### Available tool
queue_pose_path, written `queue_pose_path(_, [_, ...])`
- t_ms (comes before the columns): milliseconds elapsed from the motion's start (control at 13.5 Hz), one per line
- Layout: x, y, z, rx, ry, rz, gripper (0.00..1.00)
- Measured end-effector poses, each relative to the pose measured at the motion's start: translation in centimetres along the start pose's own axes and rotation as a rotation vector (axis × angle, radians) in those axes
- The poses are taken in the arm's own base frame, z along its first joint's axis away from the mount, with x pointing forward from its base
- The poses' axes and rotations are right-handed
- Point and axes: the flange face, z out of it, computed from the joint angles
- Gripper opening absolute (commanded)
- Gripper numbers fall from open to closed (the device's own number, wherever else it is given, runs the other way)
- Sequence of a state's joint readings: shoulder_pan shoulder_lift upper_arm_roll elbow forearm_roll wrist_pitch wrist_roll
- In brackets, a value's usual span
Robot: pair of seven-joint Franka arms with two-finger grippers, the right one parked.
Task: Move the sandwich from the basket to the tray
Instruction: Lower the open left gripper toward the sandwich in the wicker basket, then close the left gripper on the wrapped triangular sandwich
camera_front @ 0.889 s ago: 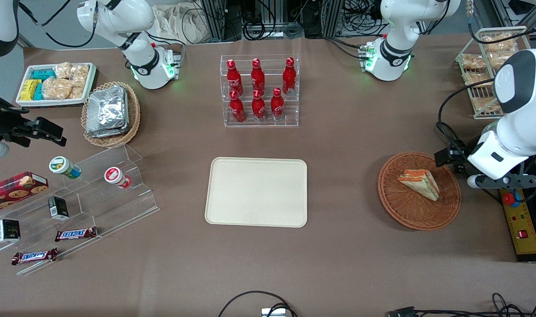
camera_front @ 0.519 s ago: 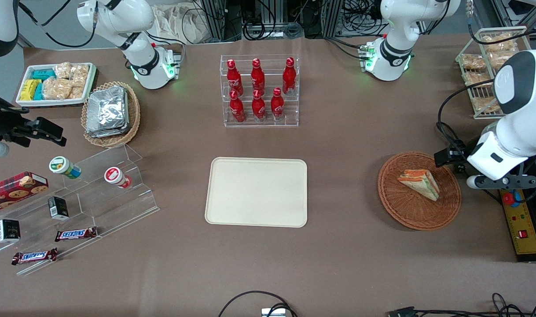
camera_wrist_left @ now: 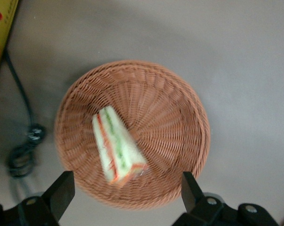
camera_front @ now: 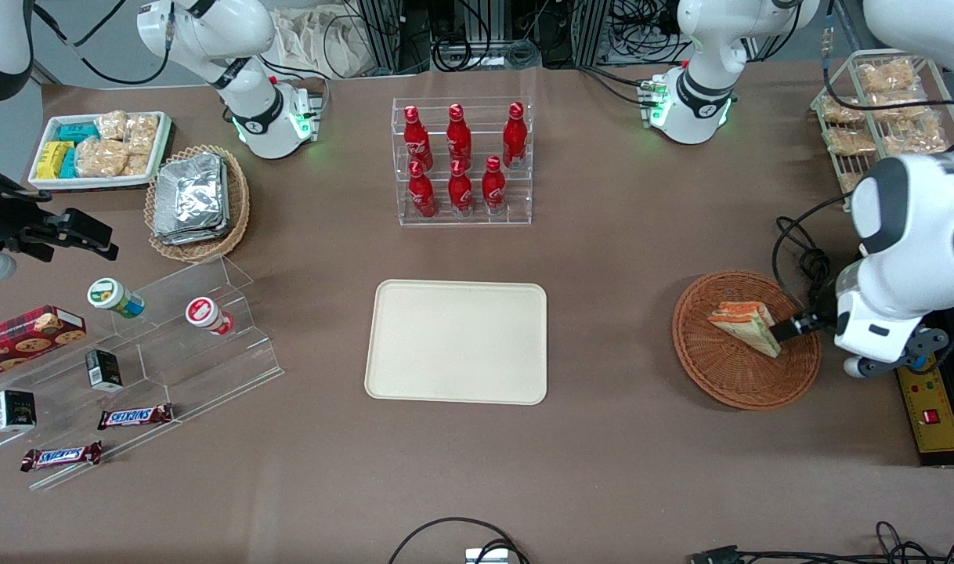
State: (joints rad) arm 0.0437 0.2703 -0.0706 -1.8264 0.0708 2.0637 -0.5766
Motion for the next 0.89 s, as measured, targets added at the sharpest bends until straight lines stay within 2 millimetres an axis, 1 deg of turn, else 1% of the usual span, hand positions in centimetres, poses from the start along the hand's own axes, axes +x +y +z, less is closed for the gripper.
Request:
queue_pose_path(74, [-0.6,-0.1,2.8,-0.010,0.009,-0.105,1.00])
queue_pose_path(148, [-1.4,-0.3,5.0,-0.010,0.003,-0.193,1.00])
queue_pose_path(222, [-1.9,-0.4,6.5,-0.001,-0.010,-0.255,1.00])
queue_pose_path(370, [-2.3,-0.6,8.2,0.019,-0.036,-0.314,1.00])
queue_pose_path(593, [-2.5,-0.7,10.3,0.044,-0.066,-0.362,1.00])
queue_pose_path(889, [-2.0,-2.3,13.0,0.085,-0.103,-0.395,1.00])
